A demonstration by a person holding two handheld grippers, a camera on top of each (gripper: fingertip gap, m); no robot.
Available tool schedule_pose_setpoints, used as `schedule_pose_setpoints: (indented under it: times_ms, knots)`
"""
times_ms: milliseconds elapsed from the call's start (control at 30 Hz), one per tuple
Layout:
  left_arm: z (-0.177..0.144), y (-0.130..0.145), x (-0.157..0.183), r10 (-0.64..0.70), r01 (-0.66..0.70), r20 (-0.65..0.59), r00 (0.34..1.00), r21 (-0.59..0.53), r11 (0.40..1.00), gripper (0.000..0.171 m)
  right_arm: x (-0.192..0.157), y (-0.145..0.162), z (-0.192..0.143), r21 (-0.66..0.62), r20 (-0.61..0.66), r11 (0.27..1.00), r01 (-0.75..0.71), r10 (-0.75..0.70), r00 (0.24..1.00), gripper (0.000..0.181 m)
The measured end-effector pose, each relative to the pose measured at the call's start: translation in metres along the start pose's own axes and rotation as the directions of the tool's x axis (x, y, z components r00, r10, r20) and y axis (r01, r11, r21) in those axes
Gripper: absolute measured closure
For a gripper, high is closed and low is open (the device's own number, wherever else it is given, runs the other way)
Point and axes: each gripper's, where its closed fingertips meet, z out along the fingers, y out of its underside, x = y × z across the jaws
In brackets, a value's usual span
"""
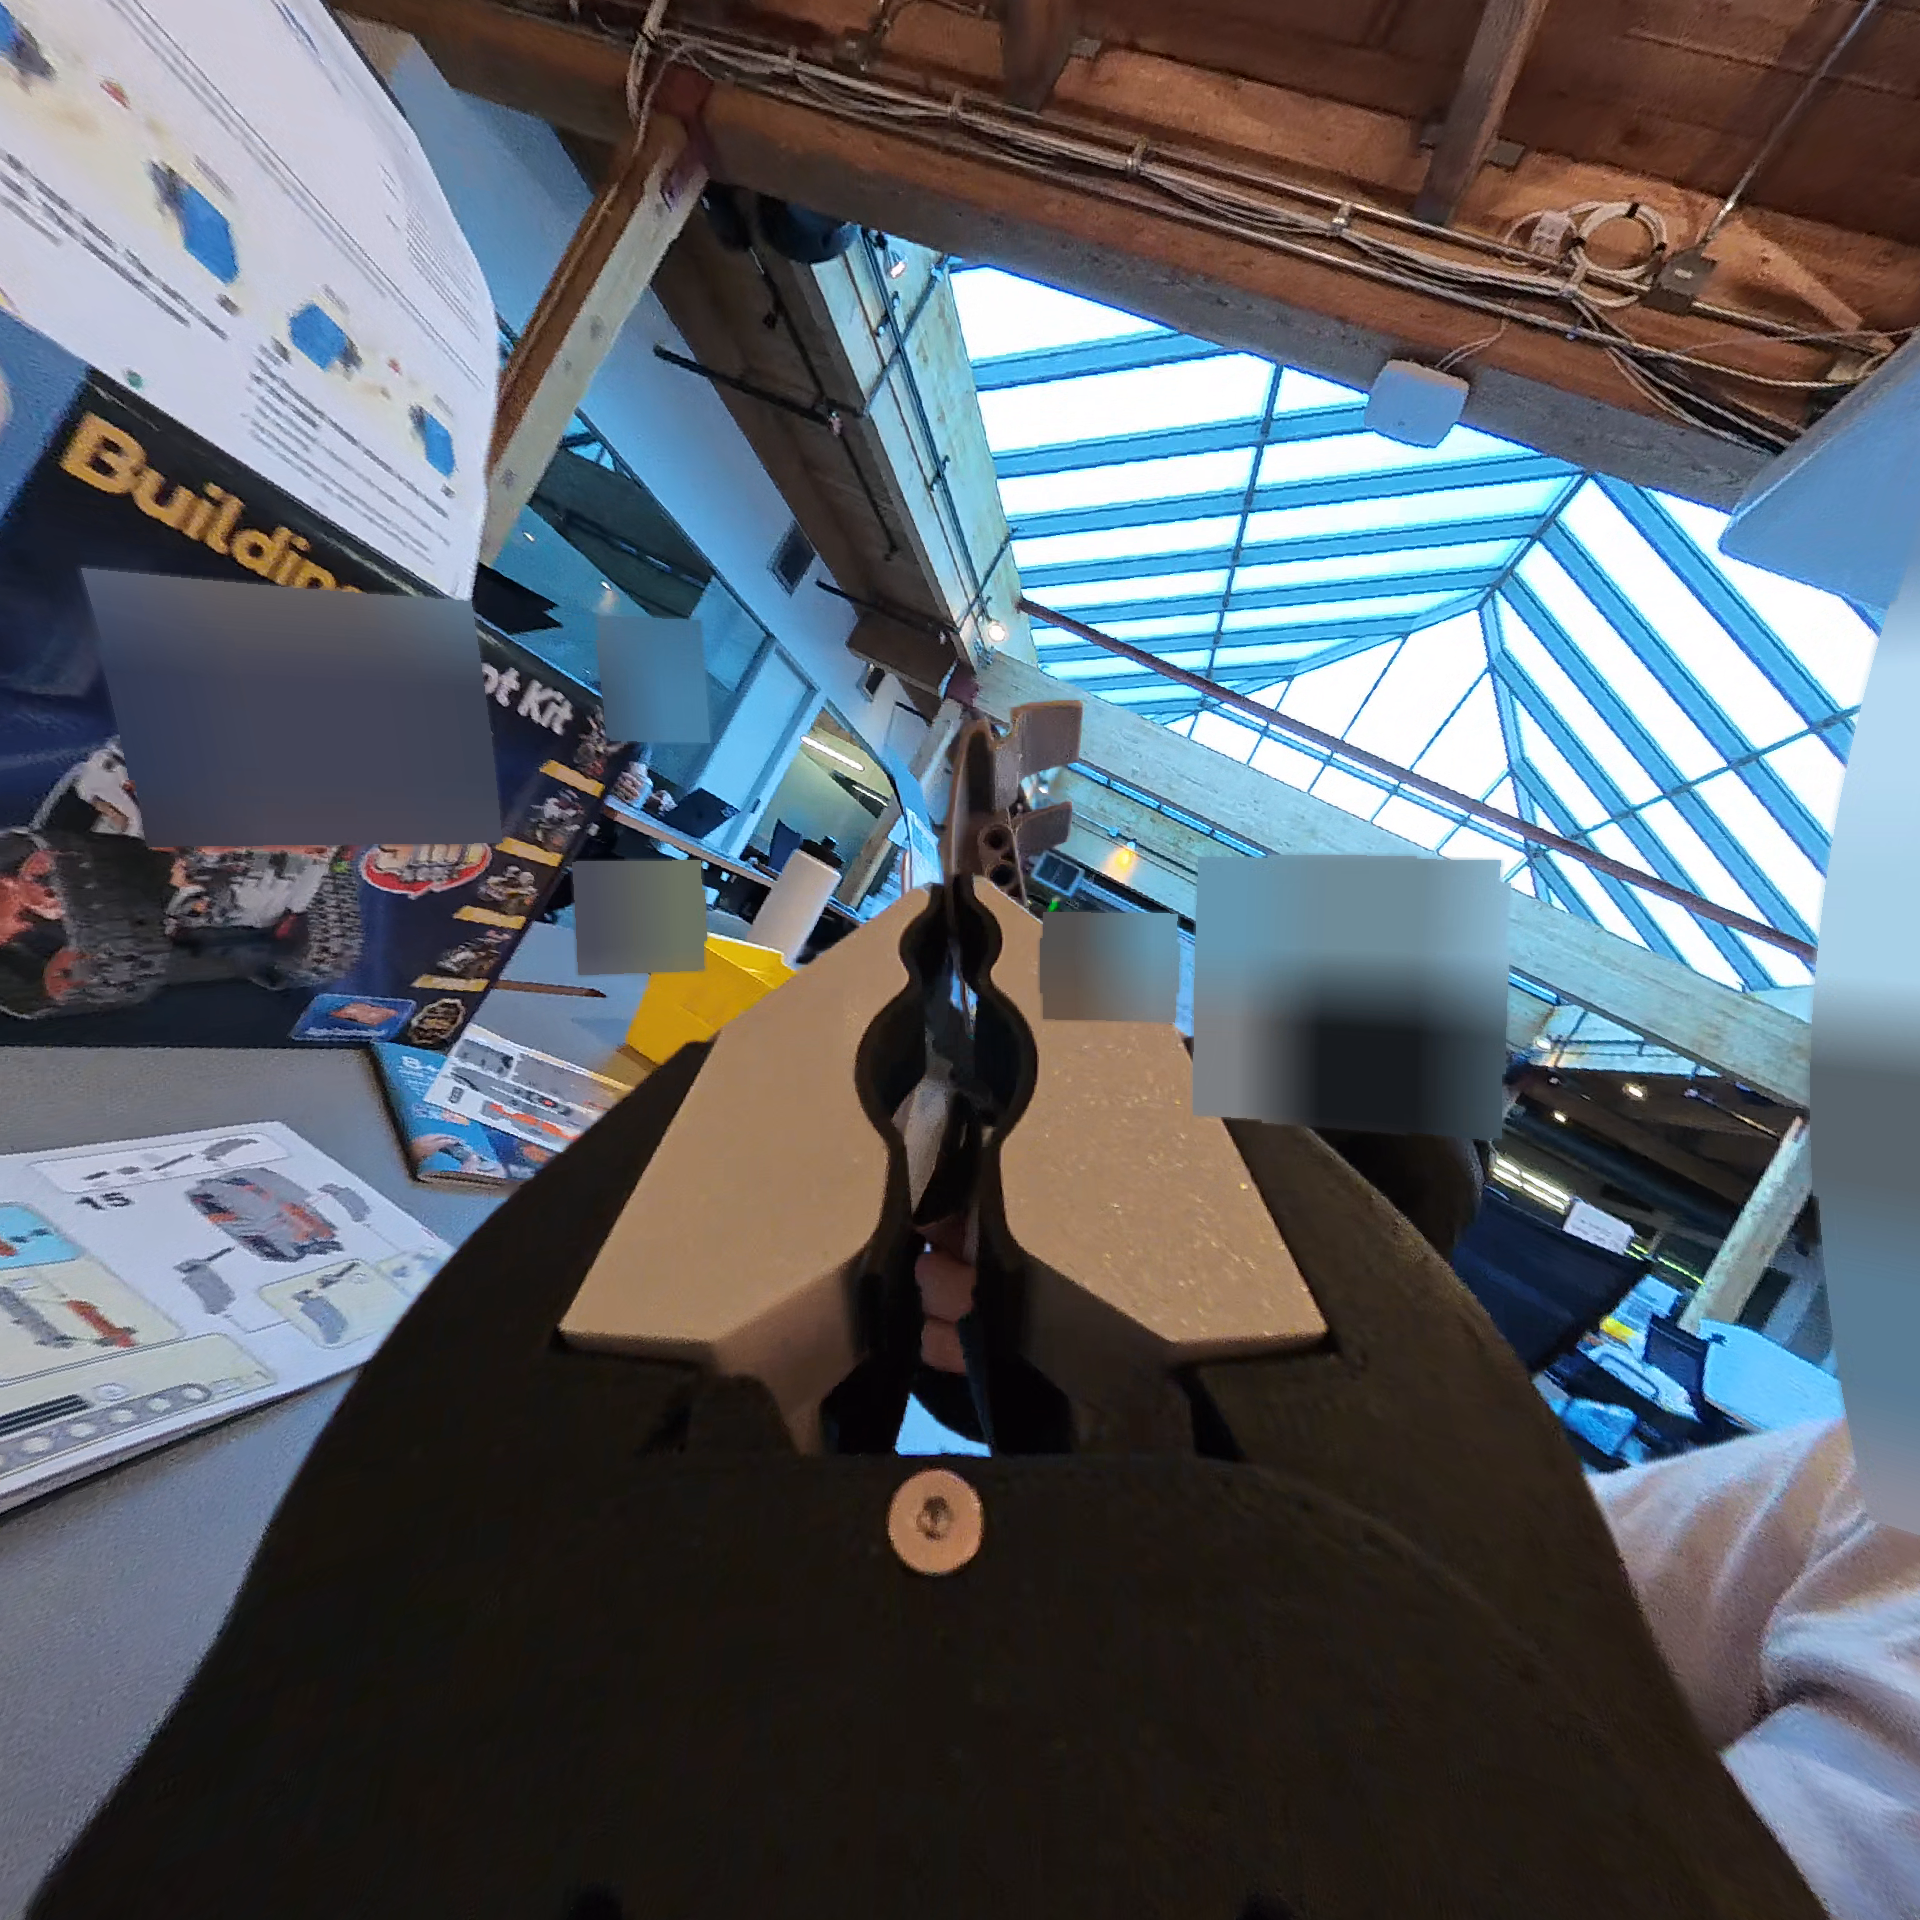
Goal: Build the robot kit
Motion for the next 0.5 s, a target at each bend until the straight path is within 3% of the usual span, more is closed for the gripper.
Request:
schedule_pose_setpoints:
  times_ms: [133,333,433,500]
  knots:
    - [0.004,0.008,0.005,-0.034,0.034,-0.042,0.999,-0.006,0.999,0.171,-0.002,-0.005,-0.006,0.029,0.122,0.981,-0.190,0.185,0.975,0.180]
    - [-0.001,0.019,0.004,-0.036,0.030,-0.067,0.997,-0.088,0.996,0.171,0.006,0.006,-0.012,-0.062,0.113,0.967,-0.249,0.254,0.961,0.181]
    - [-0.009,0.021,-0.008,-0.073,0.065,-0.049,0.996,-0.148,0.987,0.155,0.012,0.013,-0.013,-0.089,0.096,0.945,-0.314,0.322,0.942,0.181]
    - [-0.014,0.018,-0.010,-0.107,0.095,-0.068,0.992,-0.164,0.982,0.156,0.013,0.018,-0.013,-0.111,0.101,0.924,-0.367,0.378,0.920,0.181]
